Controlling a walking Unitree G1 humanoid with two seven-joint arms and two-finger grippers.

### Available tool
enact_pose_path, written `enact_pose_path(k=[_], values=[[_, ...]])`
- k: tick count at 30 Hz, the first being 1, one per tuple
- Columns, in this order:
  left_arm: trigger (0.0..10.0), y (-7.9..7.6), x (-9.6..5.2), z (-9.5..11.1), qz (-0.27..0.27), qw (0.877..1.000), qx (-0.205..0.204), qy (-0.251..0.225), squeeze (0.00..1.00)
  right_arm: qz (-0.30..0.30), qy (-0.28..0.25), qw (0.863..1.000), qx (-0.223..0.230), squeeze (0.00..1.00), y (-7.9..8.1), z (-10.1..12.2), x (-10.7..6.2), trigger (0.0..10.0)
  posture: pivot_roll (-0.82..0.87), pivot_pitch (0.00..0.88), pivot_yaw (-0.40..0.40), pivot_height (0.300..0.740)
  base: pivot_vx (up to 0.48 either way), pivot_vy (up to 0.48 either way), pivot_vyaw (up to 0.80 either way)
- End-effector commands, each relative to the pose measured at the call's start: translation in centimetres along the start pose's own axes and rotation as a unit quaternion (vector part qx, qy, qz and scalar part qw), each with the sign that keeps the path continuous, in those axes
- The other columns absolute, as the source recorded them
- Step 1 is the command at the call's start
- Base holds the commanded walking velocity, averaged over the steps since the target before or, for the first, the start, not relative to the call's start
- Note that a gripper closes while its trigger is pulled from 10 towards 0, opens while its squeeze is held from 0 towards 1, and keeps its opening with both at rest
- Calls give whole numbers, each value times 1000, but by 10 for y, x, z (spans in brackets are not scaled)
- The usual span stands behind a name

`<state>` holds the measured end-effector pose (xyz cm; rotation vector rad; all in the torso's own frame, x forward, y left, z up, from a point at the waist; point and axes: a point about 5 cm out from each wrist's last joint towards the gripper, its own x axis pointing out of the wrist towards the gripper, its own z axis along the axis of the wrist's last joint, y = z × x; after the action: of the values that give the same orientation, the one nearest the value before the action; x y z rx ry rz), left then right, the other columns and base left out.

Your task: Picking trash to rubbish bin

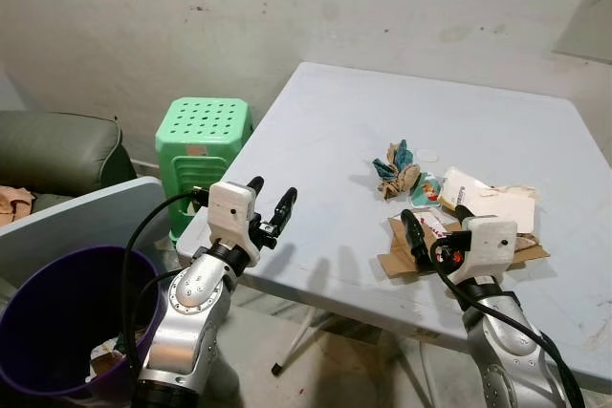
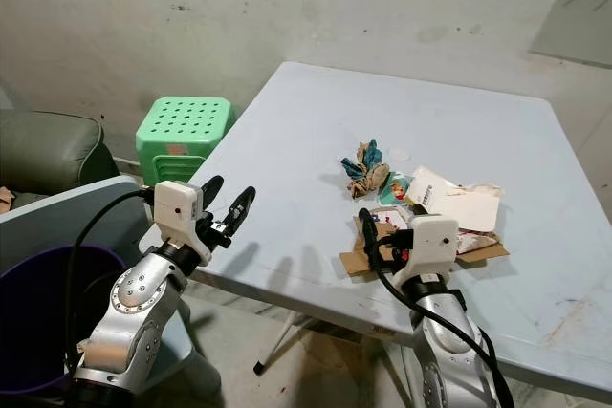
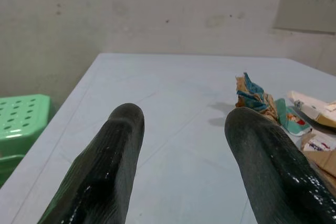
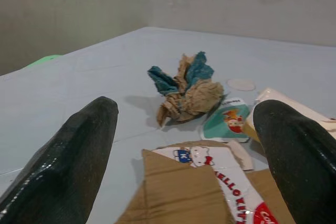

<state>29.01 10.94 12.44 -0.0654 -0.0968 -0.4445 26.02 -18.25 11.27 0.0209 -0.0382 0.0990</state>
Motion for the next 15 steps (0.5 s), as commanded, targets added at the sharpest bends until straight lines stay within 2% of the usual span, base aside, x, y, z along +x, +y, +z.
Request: enact_pose_path(k=[1, 9, 15], values=[[10000, 6, -2, 4, 6, 1000, 0, -6, 0, -5, -18, 1000, 3, 0, -2, 8, 0, 10000, 65, 15, -10, 740, 0, -262, 0], [10000, 7, -1, 6, 11, 1000, -7, -10, 0, 1, -19, 1000, 8, 0, 3, 6, 0, 10000, 70, 19, -9, 740, 0, -318, 0], [10000, 7, 0, 6, 13, 1000, -11, -11, 0, 1, -19, 1000, 7, 0, 2, 7, 1, 10000, 72, 21, -9, 740, 0, -434, 0]])
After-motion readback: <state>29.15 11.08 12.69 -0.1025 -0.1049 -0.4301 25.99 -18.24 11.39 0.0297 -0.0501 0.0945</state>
